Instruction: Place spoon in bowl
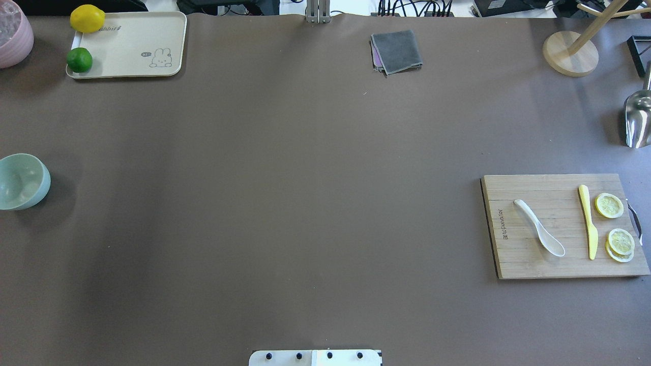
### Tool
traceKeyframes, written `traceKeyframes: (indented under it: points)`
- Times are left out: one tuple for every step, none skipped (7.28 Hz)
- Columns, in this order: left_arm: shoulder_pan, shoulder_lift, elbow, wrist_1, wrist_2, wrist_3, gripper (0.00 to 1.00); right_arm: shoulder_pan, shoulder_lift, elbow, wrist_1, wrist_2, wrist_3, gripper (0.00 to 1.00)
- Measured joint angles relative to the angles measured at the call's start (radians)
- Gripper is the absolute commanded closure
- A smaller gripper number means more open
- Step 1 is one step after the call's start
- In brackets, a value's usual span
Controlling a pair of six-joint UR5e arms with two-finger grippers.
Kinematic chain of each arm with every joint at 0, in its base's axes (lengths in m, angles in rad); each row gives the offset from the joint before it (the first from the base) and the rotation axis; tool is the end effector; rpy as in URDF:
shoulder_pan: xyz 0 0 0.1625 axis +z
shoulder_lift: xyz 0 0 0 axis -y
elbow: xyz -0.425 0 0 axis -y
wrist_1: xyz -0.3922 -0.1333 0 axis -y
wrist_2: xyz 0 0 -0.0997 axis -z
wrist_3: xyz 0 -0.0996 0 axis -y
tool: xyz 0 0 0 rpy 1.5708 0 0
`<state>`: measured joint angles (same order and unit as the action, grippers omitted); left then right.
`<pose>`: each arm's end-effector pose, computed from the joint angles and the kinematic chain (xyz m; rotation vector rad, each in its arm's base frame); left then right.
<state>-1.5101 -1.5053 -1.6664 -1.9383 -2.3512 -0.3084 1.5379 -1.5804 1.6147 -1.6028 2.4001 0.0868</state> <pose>-0.0338 -0.4865 0.6014 0.2293 0.8253 -0.0773 0.0438 -0.4894 0.6411 -0.0474 -0.8280 0.0498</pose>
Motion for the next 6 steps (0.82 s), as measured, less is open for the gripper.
traceKeyframes:
  points:
    - [0.000, -0.001, -0.003, 0.001, 0.000, -0.001, 0.02, 0.000, -0.002, 0.000, 0.000, 0.001, 0.005, 0.00]
    - [0.000, -0.004, -0.006, 0.003, 0.000, -0.002, 0.02, -0.001, -0.005, -0.001, 0.001, 0.002, 0.006, 0.00]
    - [0.000, -0.004, -0.007, 0.004, 0.000, -0.003, 0.02, -0.001, -0.007, -0.001, 0.003, 0.003, 0.007, 0.00]
    - [0.001, -0.002, -0.007, 0.004, 0.000, -0.003, 0.02, -0.001, -0.008, -0.002, 0.004, 0.002, 0.007, 0.00]
    - [0.001, -0.002, -0.006, 0.004, 0.000, -0.003, 0.02, -0.001, -0.009, -0.002, 0.006, 0.002, 0.007, 0.00]
    - [0.001, -0.001, -0.005, 0.004, 0.001, -0.003, 0.02, -0.001, -0.009, -0.002, 0.006, 0.002, 0.007, 0.00]
